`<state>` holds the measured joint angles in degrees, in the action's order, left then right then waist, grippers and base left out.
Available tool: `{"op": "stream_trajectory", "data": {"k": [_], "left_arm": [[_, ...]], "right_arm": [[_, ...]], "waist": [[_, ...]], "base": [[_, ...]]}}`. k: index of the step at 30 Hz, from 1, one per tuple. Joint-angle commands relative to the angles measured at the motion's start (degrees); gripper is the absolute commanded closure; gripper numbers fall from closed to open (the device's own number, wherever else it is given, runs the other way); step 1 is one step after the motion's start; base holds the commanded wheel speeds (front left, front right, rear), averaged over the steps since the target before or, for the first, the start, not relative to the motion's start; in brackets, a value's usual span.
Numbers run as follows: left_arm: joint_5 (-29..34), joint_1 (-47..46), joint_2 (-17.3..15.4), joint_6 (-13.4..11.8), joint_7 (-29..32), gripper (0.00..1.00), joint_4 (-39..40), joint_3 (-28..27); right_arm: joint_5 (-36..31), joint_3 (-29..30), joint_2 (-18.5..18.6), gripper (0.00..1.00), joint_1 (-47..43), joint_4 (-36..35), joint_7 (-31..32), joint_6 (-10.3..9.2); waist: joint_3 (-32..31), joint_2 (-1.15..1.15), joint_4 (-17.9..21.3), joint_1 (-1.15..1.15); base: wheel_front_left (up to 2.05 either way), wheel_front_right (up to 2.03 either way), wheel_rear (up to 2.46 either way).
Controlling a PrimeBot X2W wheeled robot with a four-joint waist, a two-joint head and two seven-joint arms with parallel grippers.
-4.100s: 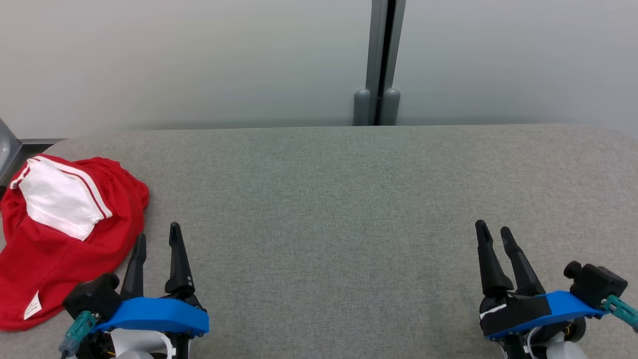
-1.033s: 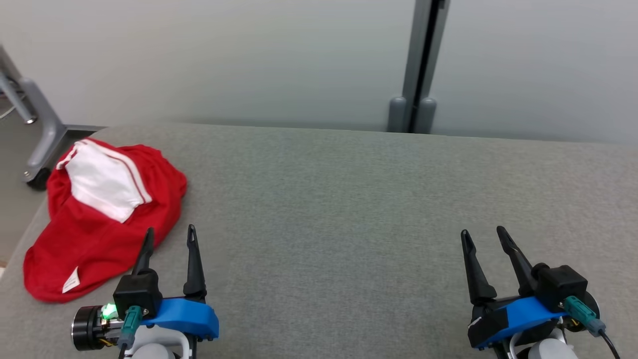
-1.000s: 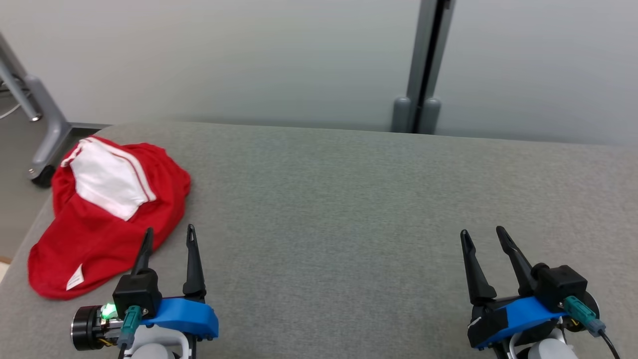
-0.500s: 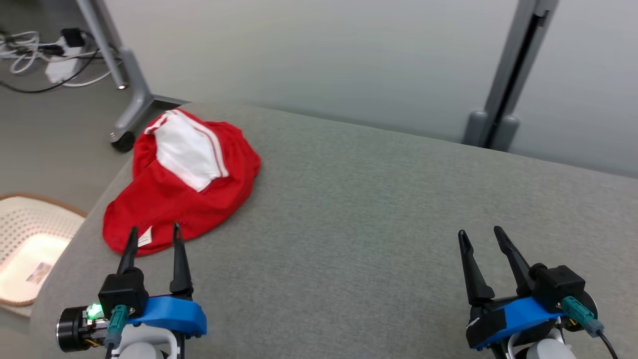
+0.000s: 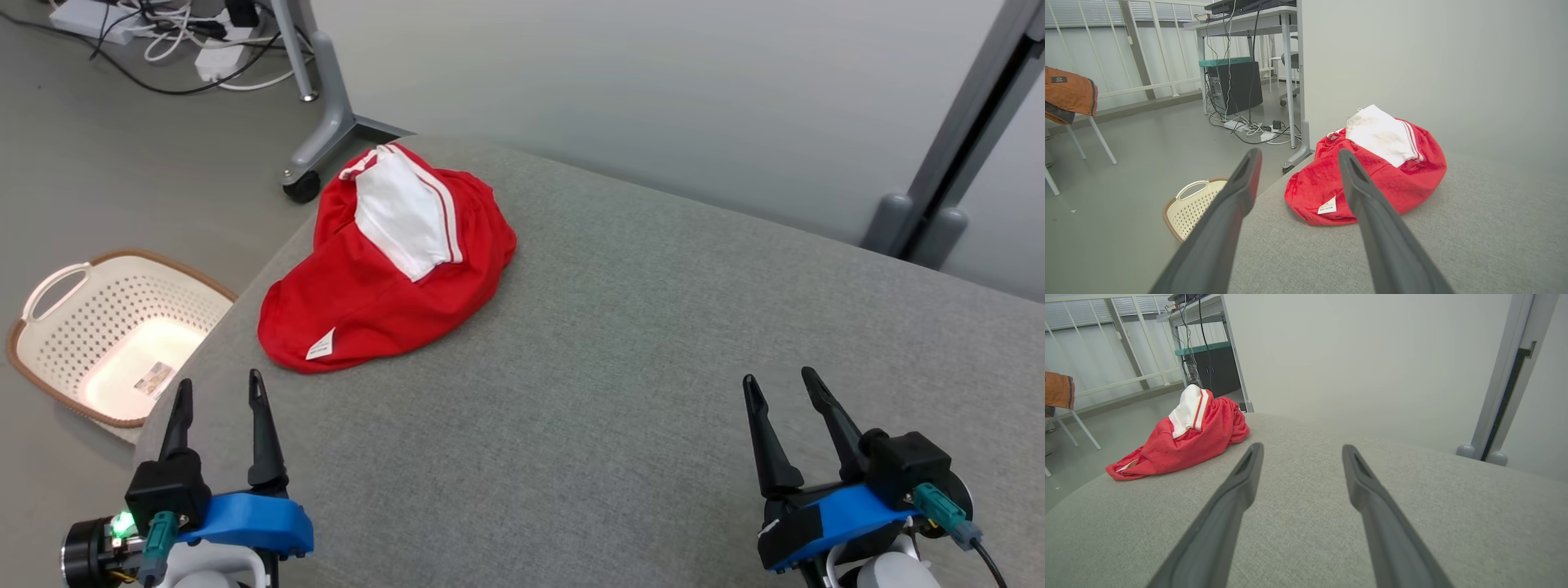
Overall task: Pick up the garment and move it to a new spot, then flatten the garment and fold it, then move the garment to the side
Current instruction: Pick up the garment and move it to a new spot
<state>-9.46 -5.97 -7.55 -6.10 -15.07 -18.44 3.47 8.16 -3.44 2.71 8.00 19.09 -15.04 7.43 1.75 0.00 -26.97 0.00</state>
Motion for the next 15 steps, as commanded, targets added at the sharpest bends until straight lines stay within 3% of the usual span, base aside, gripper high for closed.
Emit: {"op": "stream_trajectory", "data": {"k": [1,8,15], "left_arm": [[-0.16,0.10,-0.46,-0.15,-0.16,0.00,0.37,-0.29],[-0.66,0.56,-0.57,-0.40,-0.16,0.00,0.91,-0.81],[-1.61,-1.95,-1.92,0.25,-0.16,0.00,0.99,-2.23]], "right_arm": [[-0.36,0.04,0.32,0.00,0.61,-0.20,-0.22,0.11],[-0.73,-0.30,0.32,0.00,1.02,-0.14,-0.22,0.11],[-1.47,-0.88,0.33,0.00,1.86,-0.19,-0.22,0.11]], "waist": [[0.39,0.00,-0.58,0.00],[0.82,0.00,-1.41,0.00],[2.30,0.00,0.48,0.00]], "base": [[0.00,0.00,0.00],[0.00,0.00,0.00],[0.00,0.00,0.00]]}}
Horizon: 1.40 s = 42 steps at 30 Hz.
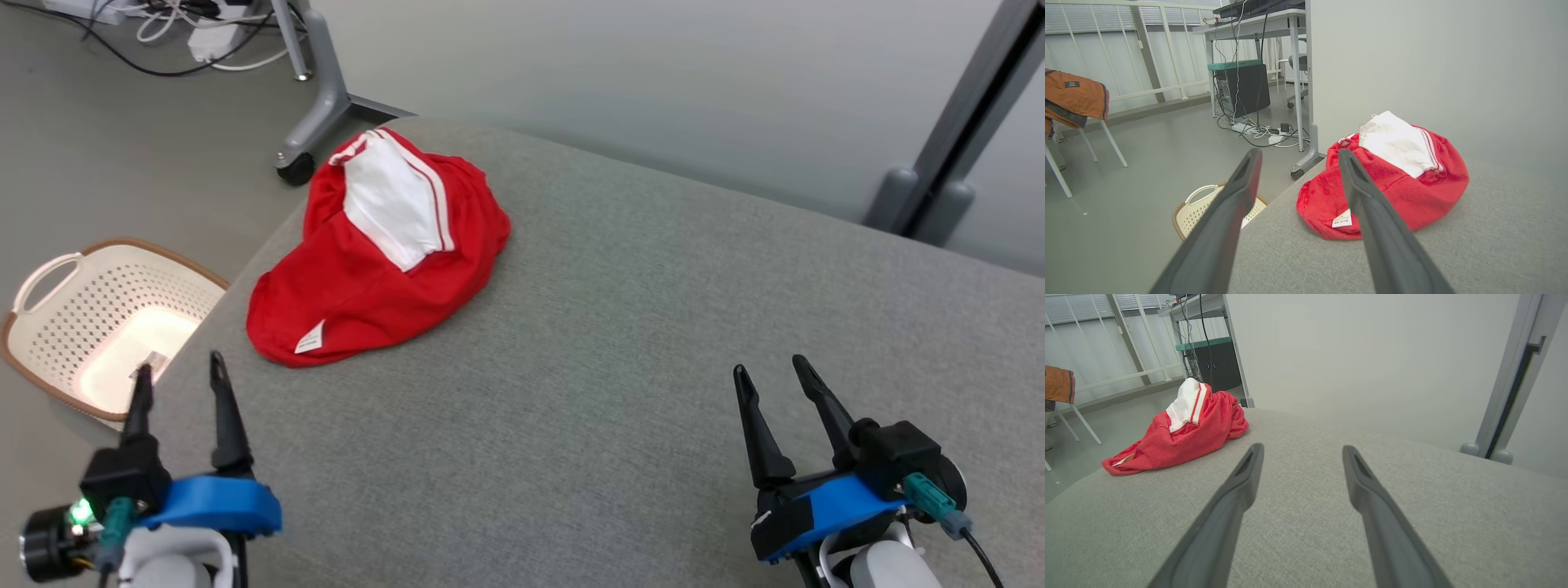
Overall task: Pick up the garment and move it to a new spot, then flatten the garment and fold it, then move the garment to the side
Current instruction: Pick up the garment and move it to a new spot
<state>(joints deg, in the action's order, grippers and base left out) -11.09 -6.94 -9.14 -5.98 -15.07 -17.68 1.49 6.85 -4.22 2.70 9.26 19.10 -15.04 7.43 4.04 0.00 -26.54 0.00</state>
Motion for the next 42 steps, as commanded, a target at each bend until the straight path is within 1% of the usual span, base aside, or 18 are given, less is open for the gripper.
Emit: {"op": "stream_trajectory", "data": {"k": [1,6,12,13,19,24,25,27,33,42], "left_arm": [[-0.09,-1.71,-0.76,0.30,-0.16,0.00,0.30,-0.41],[-1.55,-6.75,-2.87,0.96,-0.16,0.00,0.58,-2.82],[-3.65,-15.44,-5.56,2.85,0.04,0.00,-0.54,-4.92],[-4.63,-19.03,-6.67,3.54,0.15,0.00,-1.56,-5.77],[-6.23,-28.24,-10.94,4.79,1.37,0.00,-5.28,-7.65],[-6.99,-34.44,-13.62,6.52,3.37,0.00,-11.09,-7.53],[-6.99,-34.44,-13.62,6.52,3.37,0.00,-11.09,-7.53],[-7.62,-36.61,-13.79,7.21,4.34,0.00,-13.74,-7.11],[-8.34,-40.81,-13.42,8.71,8.99,0.00,-24.29,-5.21],[-10.78,-42.92,-11.22,11.51,11.20,0.00,-37.81,-3.70]], "right_arm": [[-0.43,0.10,0.33,0.00,0.90,-0.26,-0.22,0.11],[-2.26,0.21,0.33,0.00,2.23,-0.92,-0.22,0.11],[-4.84,0.89,0.33,0.00,4.92,-2.45,-0.22,0.07],[-5.84,1.24,0.32,0.00,5.97,-3.22,-0.22,0.07],[-7.52,1.94,0.32,0.00,8.56,-6.59,-0.22,0.07],[-8.64,2.57,0.31,0.00,8.90,-10.90,-0.22,0.07],[-8.64,2.57,0.31,0.00,8.90,-10.90,-0.22,0.07],[-9.00,2.55,0.31,0.00,8.79,-12.53,-0.21,0.07],[-9.79,2.67,0.31,0.00,9.50,-15.83,0.29,0.07],[-9.96,2.43,0.32,0.00,9.61,-16.49,0.38,0.07]], "waist": [[0.37,0.00,0.45,0.00],[3.14,0.00,3.38,0.00],[8.20,0.00,7.50,0.00],[10.03,0.00,9.04,0.00],[15.35,0.00,14.26,0.00],[18.85,0.00,17.13,0.00],[18.85,0.00,17.13,0.00],[20.06,0.00,17.84,0.00],[23.00,0.00,18.68,0.00],[24.18,0.00,18.67,0.00]], "base": [[0.00,0.00,0.00],[0.00,0.00,0.00],[0.00,0.00,0.00],[0.00,0.00,0.00],[0.00,0.00,0.00],[0.00,0.00,0.00],[0.00,0.00,0.00],[0.00,0.00,0.00],[0.00,0.00,0.00],[0.00,0.00,0.00]]}}
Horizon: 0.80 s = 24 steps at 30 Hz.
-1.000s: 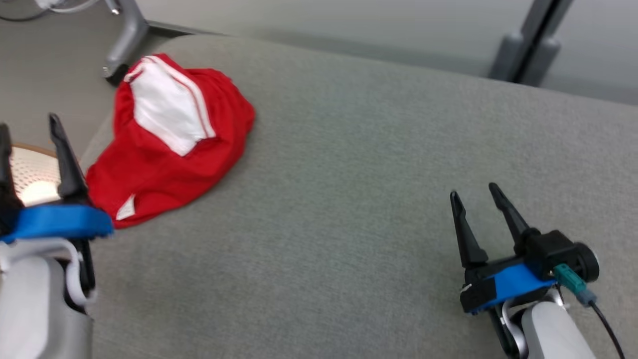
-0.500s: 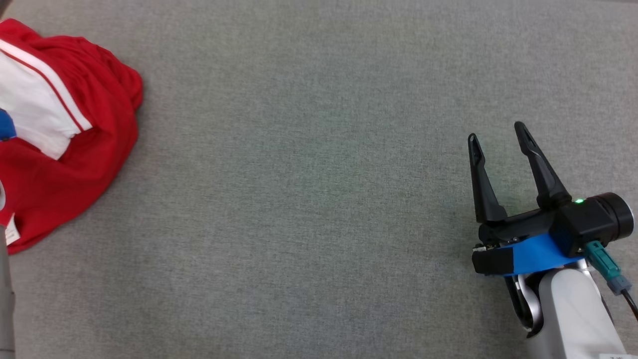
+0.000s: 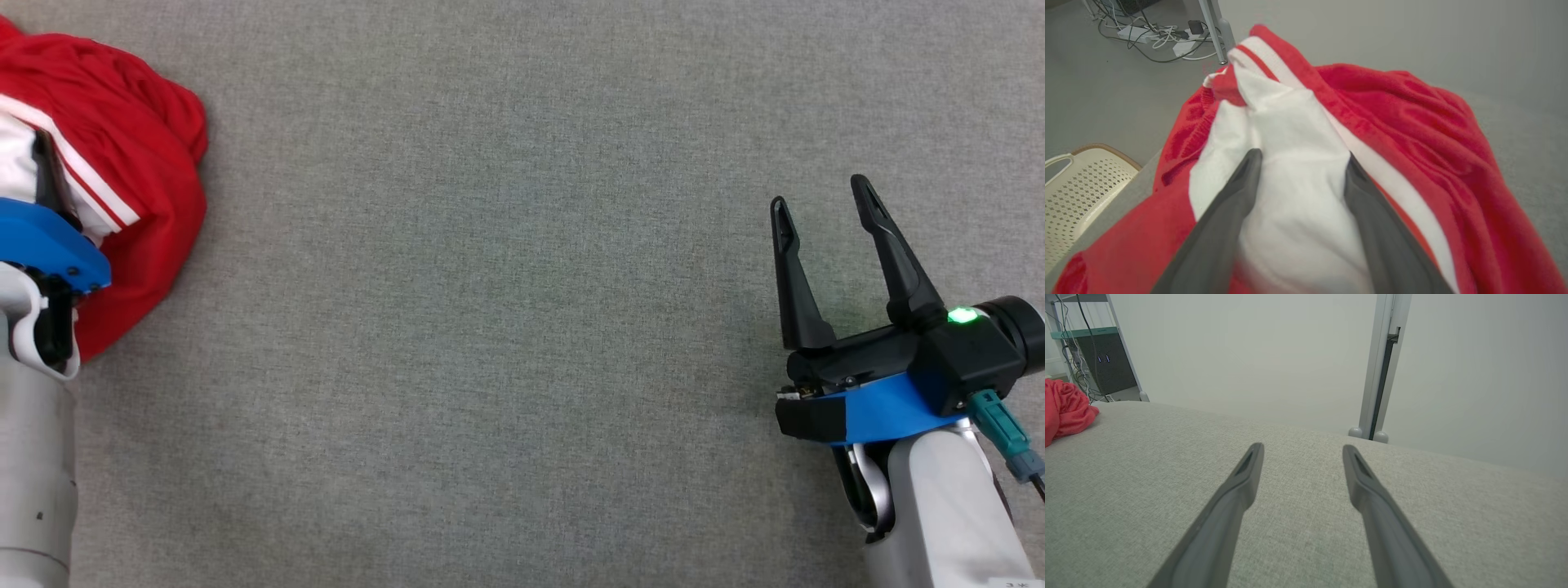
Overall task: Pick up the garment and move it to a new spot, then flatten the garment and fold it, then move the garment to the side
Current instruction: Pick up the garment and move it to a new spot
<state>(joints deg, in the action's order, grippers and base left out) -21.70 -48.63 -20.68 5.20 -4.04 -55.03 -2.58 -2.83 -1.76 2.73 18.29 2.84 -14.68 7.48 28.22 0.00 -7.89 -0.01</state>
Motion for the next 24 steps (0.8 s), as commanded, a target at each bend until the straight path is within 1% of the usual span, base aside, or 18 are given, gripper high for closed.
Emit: {"op": "stream_trajectory", "data": {"k": [1,2,3,4,5,6,10,15,19,24], "left_arm": [[-0.60,-1.40,0.51,0.51,0.44,0.00,-1.65,0.46],[-1.12,-1.47,0.84,0.83,0.92,0.00,-2.86,0.43],[-1.47,-1.70,0.92,1.09,1.09,0.14,-3.81,0.50],[-1.73,-1.98,0.87,1.33,1.15,0.53,-4.63,0.69],[-1.89,-2.24,0.79,1.48,0.98,0.96,-5.45,0.82],[-1.93,-2.42,0.67,1.63,0.67,1.00,-6.08,0.96],[-2.16,-3.54,0.00,1.89,-1.57,1.00,-7.78,1.55],[-1.42,-5.07,-0.91,2.09,-6.24,1.00,-7.13,2.79],[-0.07,-6.89,-2.05,2.19,-9.00,1.00,-4.77,4.27],[2.03,-8.86,-2.53,2.03,-10.52,1.00,1.59,6.09]], "right_arm": [[-0.28,-0.11,0.28,0.00,0.67,-0.22,0.04,0.03],[-0.30,-0.24,0.28,0.00,0.75,-0.20,0.05,0.03],[-0.29,-0.33,0.28,0.00,0.83,-0.15,0.05,0.03],[-0.27,-0.46,0.28,0.00,0.90,-0.08,0.04,0.03],[-0.18,-0.56,0.28,0.00,0.90,0.06,0.03,0.03],[-0.08,-0.64,0.28,0.00,0.87,0.22,0.01,0.03],[0.77,-0.77,0.28,0.00,0.42,0.86,-0.15,0.03],[2.27,-0.94,0.27,0.00,-0.33,2.03,-0.43,0.03],[3.93,-1.09,0.27,0.00,-1.19,3.02,-0.57,0.03],[6.02,-0.92,0.28,0.00,-2.56,3.60,-0.58,0.03]], "waist": [[-0.02,0.00,0.04,0.01],[-0.08,0.00,0.09,0.01],[-0.15,0.00,0.15,0.01],[-0.29,0.00,0.24,0.01],[-0.48,0.00,0.36,0.01],[-0.75,0.00,0.50,0.01],[-2.31,0.00,1.18,0.01],[-5.26,0.00,2.27,0.01],[-8.08,0.00,3.50,0.01],[-11.43,0.00,5.15,0.01]], "base": [[0.00,0.00,0.00],[0.00,0.00,0.00],[0.00,0.00,0.00],[0.00,0.00,0.00],[0.00,0.00,0.00],[0.00,0.00,0.00],[0.00,0.00,0.00],[0.00,0.00,0.00],[0.00,0.00,0.00],[0.00,0.00,0.00]]}}
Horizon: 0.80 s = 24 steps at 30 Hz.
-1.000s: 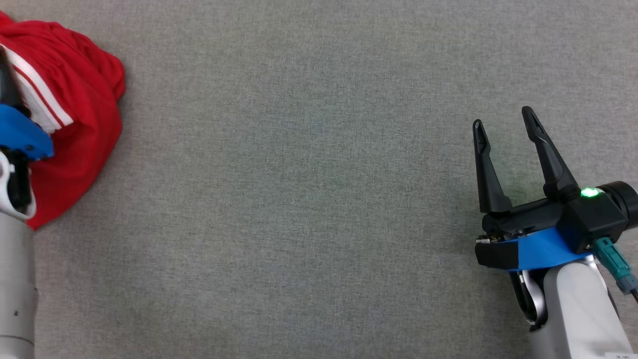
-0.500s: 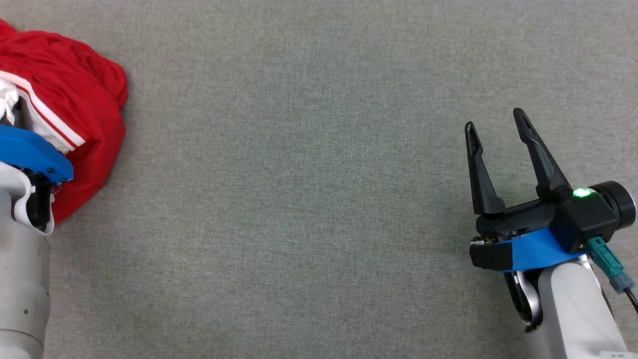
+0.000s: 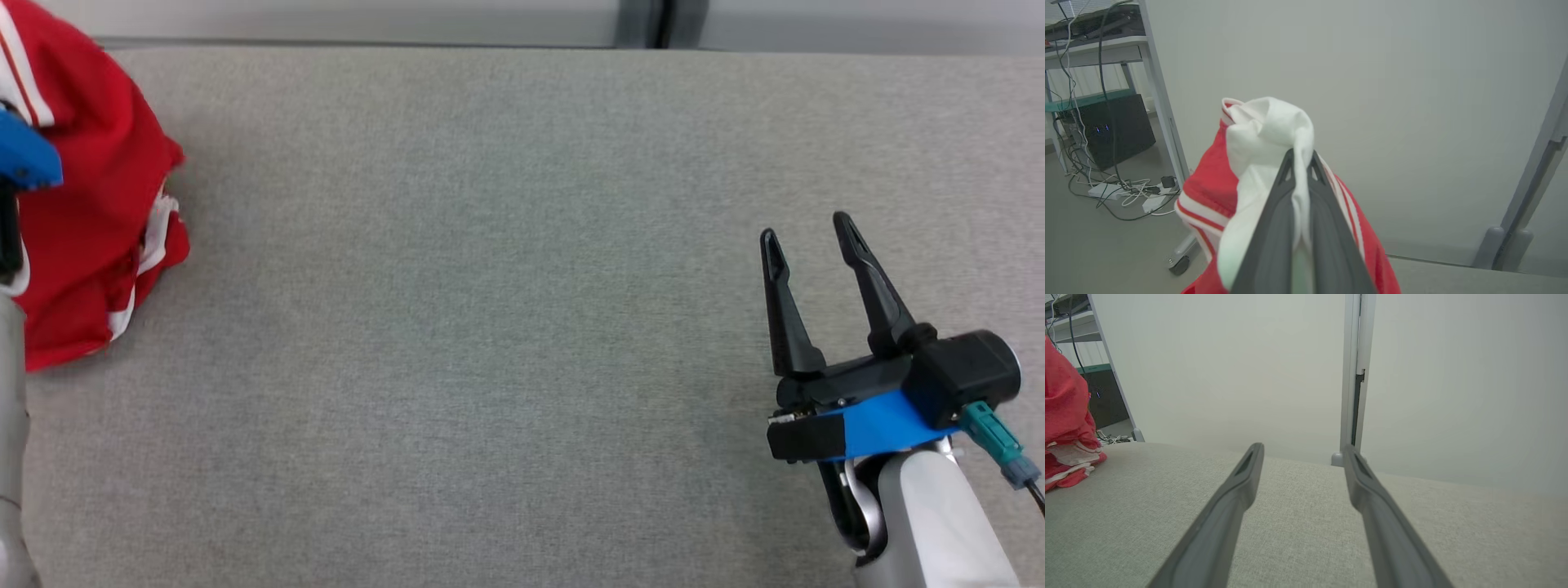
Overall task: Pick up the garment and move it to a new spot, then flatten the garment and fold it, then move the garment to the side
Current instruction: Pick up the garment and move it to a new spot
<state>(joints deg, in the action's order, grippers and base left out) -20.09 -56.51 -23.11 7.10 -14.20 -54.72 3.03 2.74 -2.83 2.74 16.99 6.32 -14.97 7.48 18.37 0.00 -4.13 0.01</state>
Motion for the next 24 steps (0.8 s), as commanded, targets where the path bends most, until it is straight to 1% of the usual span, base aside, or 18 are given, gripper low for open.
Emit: {"op": "stream_trajectory", "data": {"k": [1,5,8,15,17,18,21,24], "left_arm": [[0.81,-1.36,-0.14,0.02,-0.54,1.00,3.02,0.76],[2.19,-2.83,-0.48,0.03,-0.53,1.00,10.68,2.37],[2.92,-3.78,-0.33,-0.10,0.92,1.00,17.50,3.69],[2.84,-4.95,1.67,-0.72,8.42,1.00,35.11,6.75],[2.54,-4.87,2.74,-0.80,10.42,1.00,39.18,7.92],[2.58,-4.76,3.63,-0.90,12.19,1.00,42.18,9.15],[2.92,-4.00,5.11,-0.75,13.92,1.00,44.84,11.67],[3.03,-2.22,6.74,-0.58,14.49,1.00,45.64,14.20]], "right_arm": [[0.88,0.21,0.26,0.00,-1.52,0.14,-0.30,0.03],[2.18,0.37,0.26,0.00,-2.48,-0.11,-0.31,0.03],[3.45,0.29,0.27,0.00,-2.99,-0.29,-0.30,0.03],[6.52,-0.08,0.26,0.00,-3.16,-1.05,-0.29,0.03],[7.17,0.00,0.26,0.00,-3.21,-1.16,-0.29,0.03],[7.75,0.09,0.26,0.00,-3.24,-1.26,-0.28,0.03],[8.31,0.13,0.25,0.00,-2.90,-1.70,-0.29,0.03],[8.70,0.39,0.26,0.00,-2.74,-1.97,-0.29,0.03]], "waist": [[-2.20,0.00,1.78,-0.01],[-3.85,0.00,3.60,-0.01],[-4.48,0.00,5.67,-0.01],[-3.99,0.00,11.94,-0.01],[-3.60,0.00,13.74,-0.01],[-3.12,0.00,15.31,-0.01],[-2.19,0.00,17.23,-0.01],[-1.59,0.00,18.44,-0.01]], "base": [[0.00,0.00,0.00],[0.00,0.00,0.00],[0.00,0.00,0.00],[0.00,0.00,0.00],[0.00,0.00,0.00],[0.00,0.00,0.00],[0.00,0.00,0.00],[0.00,0.00,0.00]]}}
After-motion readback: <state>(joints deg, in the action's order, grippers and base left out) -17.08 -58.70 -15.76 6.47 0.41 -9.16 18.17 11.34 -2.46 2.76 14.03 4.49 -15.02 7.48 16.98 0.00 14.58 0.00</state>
